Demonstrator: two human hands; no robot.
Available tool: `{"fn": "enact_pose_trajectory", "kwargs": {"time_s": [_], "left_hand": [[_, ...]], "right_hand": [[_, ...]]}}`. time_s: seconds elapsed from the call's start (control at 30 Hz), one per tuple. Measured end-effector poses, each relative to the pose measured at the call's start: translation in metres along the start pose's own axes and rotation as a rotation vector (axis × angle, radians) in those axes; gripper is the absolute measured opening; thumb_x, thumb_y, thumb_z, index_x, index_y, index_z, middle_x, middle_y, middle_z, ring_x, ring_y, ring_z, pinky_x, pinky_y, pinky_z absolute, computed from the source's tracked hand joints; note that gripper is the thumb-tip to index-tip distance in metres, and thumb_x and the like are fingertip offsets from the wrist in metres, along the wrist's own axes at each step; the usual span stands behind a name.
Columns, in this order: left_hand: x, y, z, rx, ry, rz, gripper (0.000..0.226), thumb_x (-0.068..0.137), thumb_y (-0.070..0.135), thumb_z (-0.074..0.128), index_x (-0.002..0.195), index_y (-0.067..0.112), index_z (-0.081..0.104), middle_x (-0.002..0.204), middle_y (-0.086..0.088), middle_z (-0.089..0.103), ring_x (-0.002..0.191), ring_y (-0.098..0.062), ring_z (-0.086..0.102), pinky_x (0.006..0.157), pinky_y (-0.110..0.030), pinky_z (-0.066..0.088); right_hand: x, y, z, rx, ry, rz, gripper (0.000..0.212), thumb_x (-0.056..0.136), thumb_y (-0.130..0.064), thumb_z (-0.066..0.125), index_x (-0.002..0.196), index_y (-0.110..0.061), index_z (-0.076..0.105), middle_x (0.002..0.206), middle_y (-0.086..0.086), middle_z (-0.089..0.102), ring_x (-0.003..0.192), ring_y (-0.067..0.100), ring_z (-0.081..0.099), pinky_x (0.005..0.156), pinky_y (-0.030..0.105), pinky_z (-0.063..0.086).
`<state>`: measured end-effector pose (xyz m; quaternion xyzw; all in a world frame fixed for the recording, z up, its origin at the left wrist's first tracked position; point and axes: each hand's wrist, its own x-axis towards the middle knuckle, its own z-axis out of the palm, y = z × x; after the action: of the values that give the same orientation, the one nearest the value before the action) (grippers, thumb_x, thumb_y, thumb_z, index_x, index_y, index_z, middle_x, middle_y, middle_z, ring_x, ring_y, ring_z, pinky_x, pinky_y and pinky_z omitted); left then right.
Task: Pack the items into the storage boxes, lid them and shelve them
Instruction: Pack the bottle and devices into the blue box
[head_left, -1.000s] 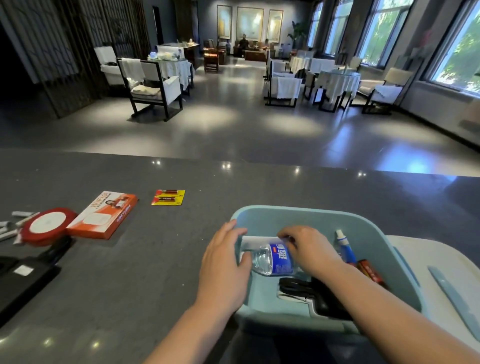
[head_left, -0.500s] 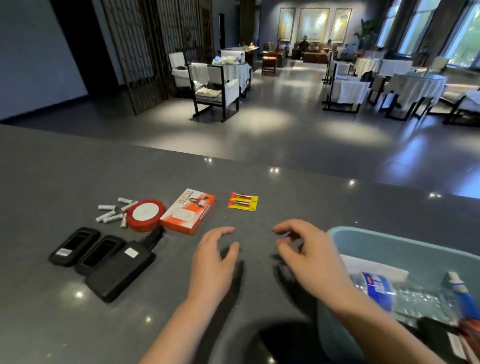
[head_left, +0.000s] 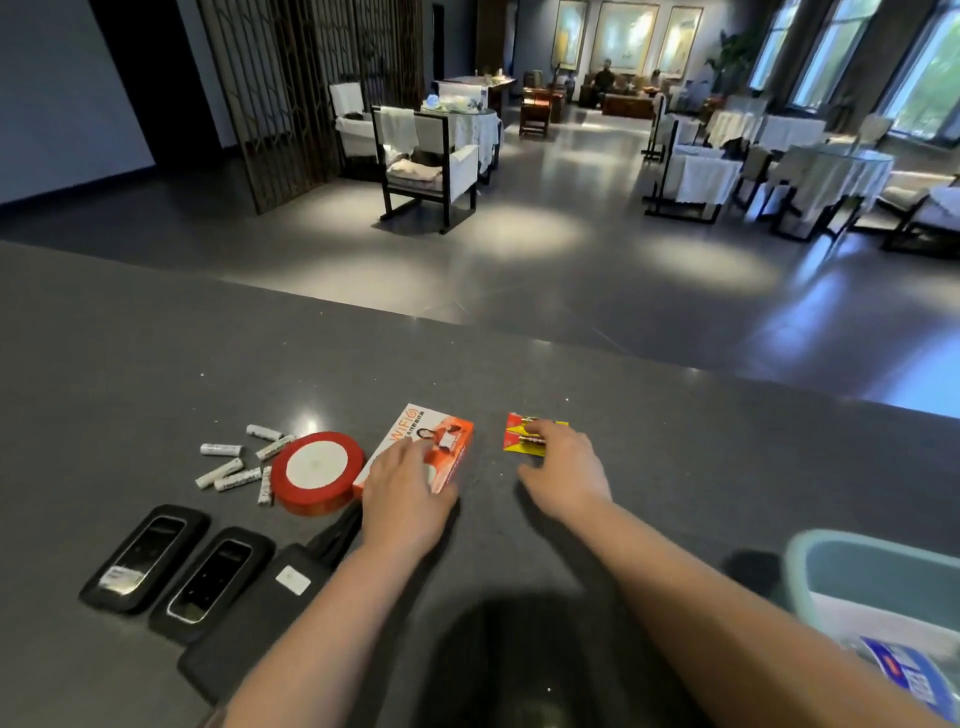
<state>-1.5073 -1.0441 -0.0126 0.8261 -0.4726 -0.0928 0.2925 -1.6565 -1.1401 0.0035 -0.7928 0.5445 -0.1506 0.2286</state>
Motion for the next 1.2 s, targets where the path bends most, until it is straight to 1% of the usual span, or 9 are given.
{"fn": "enact_pose_trajectory", "kwargs": {"time_s": [0.13, 0.2, 0.3, 0.4, 0.53, 0.73, 0.9, 1.1, 1.2], "left_hand": [[0.022, -0.013, 0.012, 0.141, -0.084, -0.014, 0.069, 0.079, 0.048, 0.063, 0.139, 0.025, 0.037, 0.148, -0.004, 0.030, 0.135, -0.026, 0.025, 0.110, -0.038, 0.020], [0.029, -0.020, 0.019, 0.197, -0.115, -0.035, 0.075, 0.078, 0.054, 0.061, 0.141, 0.025, 0.031, 0.151, -0.007, 0.022, 0.138, -0.028, 0.018, 0.113, -0.041, 0.015], [0.036, -0.027, 0.024, 0.250, -0.136, -0.088, 0.084, 0.075, 0.064, 0.058, 0.143, 0.029, 0.021, 0.153, -0.009, 0.014, 0.141, -0.031, 0.011, 0.114, -0.046, 0.008], [0.039, -0.026, 0.025, 0.258, -0.136, -0.123, 0.092, 0.071, 0.068, 0.059, 0.144, 0.029, 0.019, 0.151, -0.010, 0.019, 0.137, -0.032, 0.018, 0.112, -0.046, 0.011], [0.030, -0.016, 0.024, 0.166, -0.130, -0.151, 0.102, 0.061, 0.061, 0.072, 0.143, 0.025, 0.023, 0.142, -0.009, 0.030, 0.129, -0.031, 0.028, 0.106, -0.042, 0.025], [-0.011, 0.010, 0.006, -0.050, -0.053, -0.188, 0.099, 0.056, 0.052, 0.077, 0.140, 0.027, 0.030, 0.137, -0.009, 0.036, 0.125, -0.031, 0.030, 0.103, -0.043, 0.026], [-0.052, 0.084, -0.013, -0.210, 0.057, 0.039, 0.094, 0.059, 0.046, 0.080, 0.139, 0.026, 0.035, 0.134, -0.006, 0.038, 0.125, -0.030, 0.031, 0.105, -0.042, 0.025], [-0.103, 0.165, -0.016, -0.328, 0.009, 0.221, 0.101, 0.049, 0.055, 0.075, 0.138, 0.028, 0.038, 0.136, -0.002, 0.037, 0.125, -0.026, 0.030, 0.105, -0.041, 0.025], [-0.133, 0.189, 0.003, -0.364, -0.055, 0.263, 0.097, 0.053, 0.046, 0.084, 0.137, 0.029, 0.039, 0.136, -0.001, 0.036, 0.125, -0.023, 0.030, 0.105, -0.039, 0.024]], "right_hand": [[0.046, 0.012, 0.009, -0.287, -0.109, -0.025, 0.060, 0.085, -0.029, 0.062, 0.140, -0.023, 0.040, 0.143, 0.002, 0.043, 0.134, 0.025, 0.035, 0.105, 0.037, 0.035], [0.058, 0.017, 0.016, -0.334, -0.169, -0.018, 0.068, 0.085, -0.033, 0.063, 0.145, -0.023, 0.032, 0.151, 0.002, 0.032, 0.142, 0.024, 0.024, 0.111, 0.040, 0.029], [0.067, 0.021, 0.023, -0.259, -0.161, 0.008, 0.062, 0.085, -0.033, 0.063, 0.140, -0.020, 0.037, 0.145, 0.004, 0.040, 0.136, 0.025, 0.033, 0.108, 0.041, 0.033], [0.066, 0.021, 0.024, -0.299, -0.103, 0.026, 0.054, 0.084, -0.039, 0.066, 0.130, -0.016, 0.047, 0.132, 0.006, 0.050, 0.123, 0.027, 0.045, 0.099, 0.040, 0.040], [0.051, 0.024, 0.021, -0.364, -0.105, 0.072, 0.061, 0.086, -0.050, 0.062, 0.130, -0.010, 0.050, 0.130, 0.008, 0.048, 0.123, 0.025, 0.044, 0.096, 0.039, 0.043], [0.003, 0.020, -0.015, -0.190, 0.008, 0.118, 0.057, 0.086, -0.051, 0.061, 0.126, -0.011, 0.053, 0.126, 0.006, 0.050, 0.121, 0.024, 0.045, 0.093, 0.038, 0.045], [-0.071, 0.037, -0.087, -0.016, 0.156, 0.044, 0.048, 0.082, -0.050, 0.066, 0.117, -0.020, 0.058, 0.113, 0.001, 0.054, 0.110, 0.019, 0.050, 0.090, 0.035, 0.044], [-0.168, 0.109, -0.178, 0.187, 0.413, 0.090, 0.037, 0.070, -0.036, 0.081, 0.102, -0.025, 0.065, 0.097, -0.004, 0.058, 0.093, 0.011, 0.055, 0.080, 0.022, 0.038], [-0.206, 0.154, -0.201, 0.082, 0.336, 0.200, 0.045, 0.063, -0.037, 0.086, 0.103, -0.028, 0.067, 0.096, -0.006, 0.060, 0.091, 0.012, 0.058, 0.081, 0.025, 0.042]]}}
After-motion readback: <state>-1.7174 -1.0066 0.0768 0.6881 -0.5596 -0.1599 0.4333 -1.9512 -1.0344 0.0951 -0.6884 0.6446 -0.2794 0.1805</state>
